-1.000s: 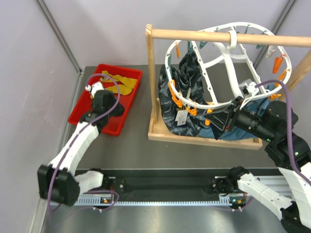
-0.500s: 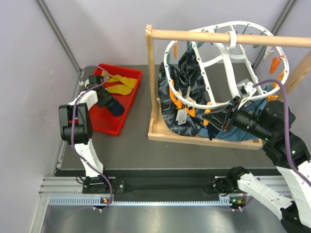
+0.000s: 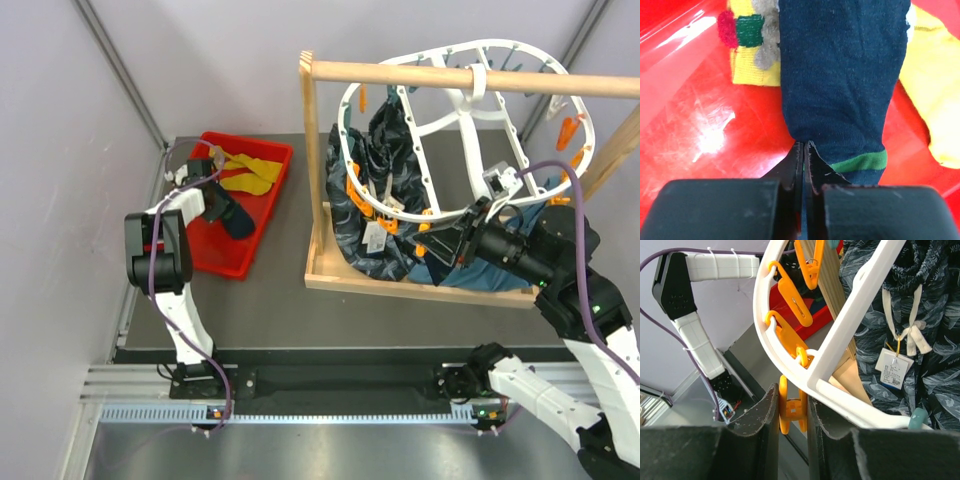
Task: Clip the socks to the hanger
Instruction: Pick up the sock from the bin.
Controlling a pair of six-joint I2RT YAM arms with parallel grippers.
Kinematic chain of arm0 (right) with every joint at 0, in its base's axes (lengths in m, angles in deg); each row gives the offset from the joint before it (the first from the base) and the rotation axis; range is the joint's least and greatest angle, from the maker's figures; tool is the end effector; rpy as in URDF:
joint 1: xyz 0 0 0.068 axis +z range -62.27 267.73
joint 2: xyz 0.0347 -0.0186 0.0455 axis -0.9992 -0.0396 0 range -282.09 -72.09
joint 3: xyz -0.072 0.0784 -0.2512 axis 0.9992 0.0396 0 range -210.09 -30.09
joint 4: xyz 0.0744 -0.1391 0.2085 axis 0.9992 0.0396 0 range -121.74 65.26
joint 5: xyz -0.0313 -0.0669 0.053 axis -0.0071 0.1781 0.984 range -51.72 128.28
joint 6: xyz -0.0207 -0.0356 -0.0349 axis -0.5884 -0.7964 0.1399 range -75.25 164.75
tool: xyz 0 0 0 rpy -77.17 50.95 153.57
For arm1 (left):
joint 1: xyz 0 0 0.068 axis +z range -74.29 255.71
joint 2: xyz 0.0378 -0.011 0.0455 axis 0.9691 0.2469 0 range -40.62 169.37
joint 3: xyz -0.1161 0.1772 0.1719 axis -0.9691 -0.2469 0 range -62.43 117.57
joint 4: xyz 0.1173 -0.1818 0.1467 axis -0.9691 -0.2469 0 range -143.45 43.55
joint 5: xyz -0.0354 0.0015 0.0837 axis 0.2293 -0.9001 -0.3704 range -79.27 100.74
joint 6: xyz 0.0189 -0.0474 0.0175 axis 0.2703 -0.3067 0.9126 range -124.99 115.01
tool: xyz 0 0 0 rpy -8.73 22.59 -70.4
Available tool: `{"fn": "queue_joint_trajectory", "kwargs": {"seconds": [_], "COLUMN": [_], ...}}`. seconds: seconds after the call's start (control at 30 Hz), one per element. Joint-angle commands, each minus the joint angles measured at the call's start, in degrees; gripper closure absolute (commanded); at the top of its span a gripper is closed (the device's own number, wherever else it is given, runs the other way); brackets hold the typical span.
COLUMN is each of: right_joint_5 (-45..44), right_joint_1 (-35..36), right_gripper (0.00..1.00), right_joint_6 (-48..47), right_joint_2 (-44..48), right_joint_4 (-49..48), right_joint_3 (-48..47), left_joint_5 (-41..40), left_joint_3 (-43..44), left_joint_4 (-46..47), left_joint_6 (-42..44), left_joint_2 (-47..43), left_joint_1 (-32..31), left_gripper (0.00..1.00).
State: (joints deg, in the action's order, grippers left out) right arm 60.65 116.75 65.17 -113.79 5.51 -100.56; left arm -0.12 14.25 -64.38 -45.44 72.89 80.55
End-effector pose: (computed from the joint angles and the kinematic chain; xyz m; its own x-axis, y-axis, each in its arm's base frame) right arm 0.0936 0.0674 0.4438 -0.3922 0.1515 -0.9073 -0.6839 0.6116 0.3977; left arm 0.4181 0.0421 0.1677 -0.4953 -0.6815 -0.5387 -0.6735 0.6929 -0.2573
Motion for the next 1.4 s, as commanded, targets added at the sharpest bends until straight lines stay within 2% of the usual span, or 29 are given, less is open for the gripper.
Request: {"fn": "queue_joint_trajectory", "kwargs": {"seconds": [0.0,0.17,0.3,0.47,0.63,0.77,0.83,0.87,0.97,1.37], "right_joint_5": [1.7,2.4,2.9,3.6,3.9,4.4,4.5,4.5,4.4,4.3], "right_joint_1": [0.2,0.2,0.2,0.2,0.2,0.2,0.2,0.2,0.2,0.3], "right_gripper": [1.0,1.0,1.0,1.0,1.0,1.0,1.0,1.0,1.0,1.0], "right_joint_6": [0.1,-0.4,-0.6,-1.3,-1.2,-0.8,-0.9,-1.0,-1.4,-1.2], "right_joint_2": [-1.1,-1.7,-2.3,-3.1,-3.0,-2.9,-3.0,-3.0,-3.0,-3.0], "right_joint_4": [-1.3,-1.6,-2.1,-2.4,-3.2,-3.6,-3.5,-3.3,-3.1,-2.8], "right_joint_3": [0.0,0.2,0.5,0.9,1.7,2.4,2.5,2.5,2.4,2.5], "left_joint_5": [-2.0,-2.6,-3.7,-1.0,7.4,9.2,9.0,8.8,8.4,-4.9], "left_joint_3": [-2.2,-6.8,-11.7,-15.3,-18.1,-22.6,-23.3,-23.2,-22.5,-12.1], "left_joint_4": [-1.0,-0.3,1.6,2.6,2.1,2.6,2.0,1.5,1.7,-2.9], "left_joint_6": [1.8,4.1,6.8,9.3,6.9,5.0,4.2,3.9,3.3,0.0], "left_joint_2": [-2.6,-10.3,-22.0,-30.8,-31.6,-30.5,-30.0,-29.7,-29.8,-22.4], "left_joint_1": [0.1,0.0,0.0,0.0,-0.1,0.0,-0.1,0.0,0.0,1.0], "left_gripper": [1.0,1.0,1.0,1.0,1.0,1.0,0.92,0.76,0.59,0.54]}}
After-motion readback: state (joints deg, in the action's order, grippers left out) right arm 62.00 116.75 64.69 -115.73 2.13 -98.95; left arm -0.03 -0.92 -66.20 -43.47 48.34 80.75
